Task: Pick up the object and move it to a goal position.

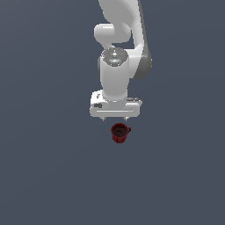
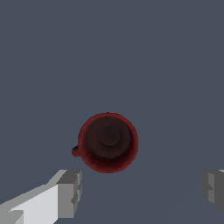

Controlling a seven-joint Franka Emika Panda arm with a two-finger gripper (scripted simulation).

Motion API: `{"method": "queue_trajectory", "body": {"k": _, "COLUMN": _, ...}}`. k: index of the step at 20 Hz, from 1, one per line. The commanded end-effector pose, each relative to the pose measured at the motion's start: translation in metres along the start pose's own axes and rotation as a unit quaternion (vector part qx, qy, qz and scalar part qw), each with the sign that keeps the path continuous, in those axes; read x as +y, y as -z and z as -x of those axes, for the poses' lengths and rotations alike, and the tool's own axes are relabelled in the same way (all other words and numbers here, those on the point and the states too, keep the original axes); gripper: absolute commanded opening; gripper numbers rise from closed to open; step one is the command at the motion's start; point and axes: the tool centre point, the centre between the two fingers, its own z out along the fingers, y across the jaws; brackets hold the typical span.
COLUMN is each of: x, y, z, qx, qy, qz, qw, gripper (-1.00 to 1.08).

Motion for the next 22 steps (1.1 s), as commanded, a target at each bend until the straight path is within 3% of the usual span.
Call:
{"method": "queue_trajectory", "body": {"k": 1, "x": 0.0, "y": 0.0, "z": 0.0, "qx": 0.0, "qy": 0.0, "qz": 0.0, "qw": 1.0, "gripper": 1.08}}
{"method": "queue_trajectory", "body": {"k": 13, "x": 0.006, "y": -0.011, "z": 0.006, "qx": -0.01, "qy": -0.006, "qz": 0.003, "qw": 0.9999, "gripper": 1.08}}
{"method": "queue_trajectory", "body": {"k": 22, "x": -0.008, "y": -0.023, "z": 0.001, "qx": -0.048, "qy": 0.019, "qz": 0.012, "qw": 0.9986, "gripper": 1.08}}
